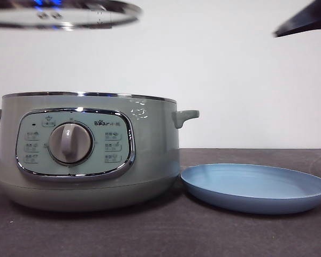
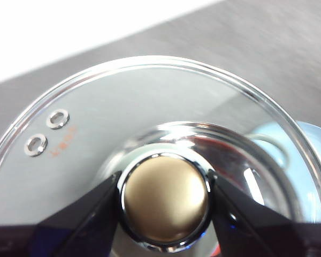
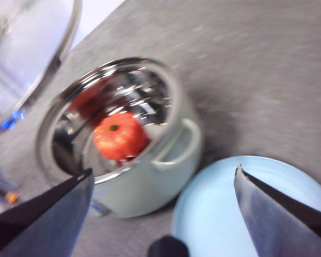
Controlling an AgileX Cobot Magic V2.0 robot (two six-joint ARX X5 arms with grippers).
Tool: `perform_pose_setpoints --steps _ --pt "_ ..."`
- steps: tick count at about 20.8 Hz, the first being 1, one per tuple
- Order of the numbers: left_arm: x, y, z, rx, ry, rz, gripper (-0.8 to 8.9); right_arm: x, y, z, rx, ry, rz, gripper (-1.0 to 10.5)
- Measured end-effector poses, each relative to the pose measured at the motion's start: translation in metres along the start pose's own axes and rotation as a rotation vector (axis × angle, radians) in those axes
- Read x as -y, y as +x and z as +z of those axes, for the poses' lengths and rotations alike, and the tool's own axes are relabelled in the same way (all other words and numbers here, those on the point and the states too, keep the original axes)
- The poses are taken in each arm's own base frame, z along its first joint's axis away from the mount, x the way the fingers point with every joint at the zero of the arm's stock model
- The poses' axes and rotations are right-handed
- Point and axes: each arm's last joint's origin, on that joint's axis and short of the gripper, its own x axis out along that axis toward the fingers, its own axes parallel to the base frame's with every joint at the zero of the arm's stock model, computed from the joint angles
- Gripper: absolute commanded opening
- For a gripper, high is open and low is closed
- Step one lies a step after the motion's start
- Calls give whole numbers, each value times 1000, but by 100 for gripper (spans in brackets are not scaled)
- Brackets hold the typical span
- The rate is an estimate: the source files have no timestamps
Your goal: Take the pumpkin out from the steamer,put the pumpkin in the blue plate,close the lid
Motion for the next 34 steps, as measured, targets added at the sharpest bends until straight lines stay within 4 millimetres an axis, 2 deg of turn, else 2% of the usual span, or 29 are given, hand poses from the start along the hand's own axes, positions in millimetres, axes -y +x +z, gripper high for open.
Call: perform_pose_setpoints --steps 7,10,16,20,22,25,33,34 --pt "-9 -52 -9 60 -11 143 -8 -23 54 23 -124 -58 77 462" --pt "-12 -68 -15 62 -15 214 -8 -36 79 35 -191 -101 68 562" --pt "-19 -107 -32 85 -27 345 -8 -75 145 69 -387 -244 35 573" --pt "-20 -118 -37 101 -32 346 -8 -92 188 80 -495 -325 -33 577" --pt "-20 -118 -38 89 -30 346 -8 -99 208 77 -506 -366 -58 576" --pt "-20 -116 -38 80 -28 345 -8 -104 231 62 -556 -414 -79 576" --pt "-20 -116 -38 80 -29 340 -8 -92 285 17 -694 -415 -28 562" --pt "-20 -116 -39 80 -29 340 -8 -92 289 13 -700 -419 -24 503"
